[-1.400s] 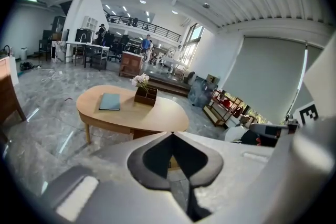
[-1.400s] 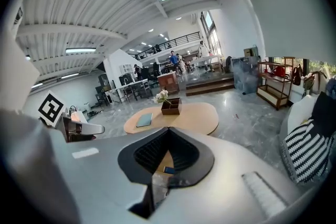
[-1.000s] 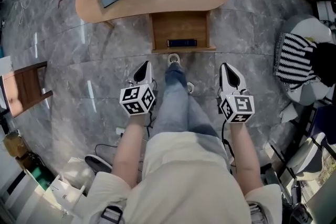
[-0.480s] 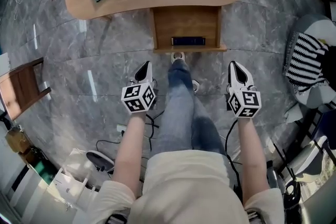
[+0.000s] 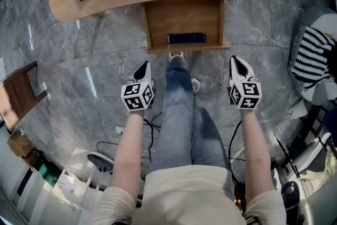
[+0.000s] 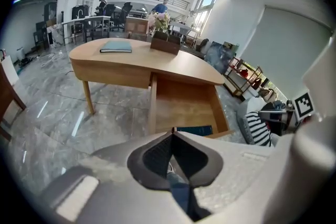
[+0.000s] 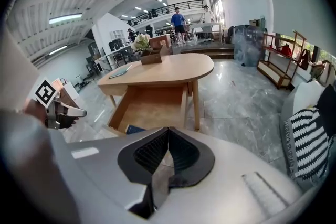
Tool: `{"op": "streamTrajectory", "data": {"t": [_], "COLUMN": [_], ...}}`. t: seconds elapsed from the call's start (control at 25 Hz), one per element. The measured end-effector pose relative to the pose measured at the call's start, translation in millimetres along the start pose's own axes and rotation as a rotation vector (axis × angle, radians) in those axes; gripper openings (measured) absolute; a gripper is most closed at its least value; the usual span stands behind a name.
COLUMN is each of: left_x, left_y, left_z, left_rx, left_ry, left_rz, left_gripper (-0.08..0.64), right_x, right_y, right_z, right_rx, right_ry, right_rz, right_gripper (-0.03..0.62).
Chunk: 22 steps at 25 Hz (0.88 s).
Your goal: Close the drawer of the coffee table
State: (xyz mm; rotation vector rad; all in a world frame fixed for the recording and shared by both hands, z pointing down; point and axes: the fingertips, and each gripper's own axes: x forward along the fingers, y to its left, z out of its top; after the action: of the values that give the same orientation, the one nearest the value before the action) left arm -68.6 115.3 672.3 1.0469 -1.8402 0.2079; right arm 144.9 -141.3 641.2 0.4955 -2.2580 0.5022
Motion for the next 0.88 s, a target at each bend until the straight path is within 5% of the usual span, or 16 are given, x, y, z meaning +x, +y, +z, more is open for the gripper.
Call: {"op": "streamTrajectory", "data": {"t": [0.2, 0.56, 0.88], "left_x": [24, 61, 95], "left_y": [11, 29, 35], "left_z": [-19, -54, -63], "left_rx": [0.032, 0.169, 0.312], "left_ry": [0.047, 0.167, 0.219], "left_rz": [0.013, -0.003, 0.017], "left_gripper": [0.001, 0.202, 0.298], "right_x": [27, 70, 96], "right_y": [-7, -27, -41], "right_z": [-24, -71, -101], "right_rx": [-0.047, -0.183, -0.273], "right_ry": [0.062, 0.224, 0.322], "right_rz": [-0.002, -0.007, 0.001], "right_gripper": [0.037, 0.184, 0.25]}}
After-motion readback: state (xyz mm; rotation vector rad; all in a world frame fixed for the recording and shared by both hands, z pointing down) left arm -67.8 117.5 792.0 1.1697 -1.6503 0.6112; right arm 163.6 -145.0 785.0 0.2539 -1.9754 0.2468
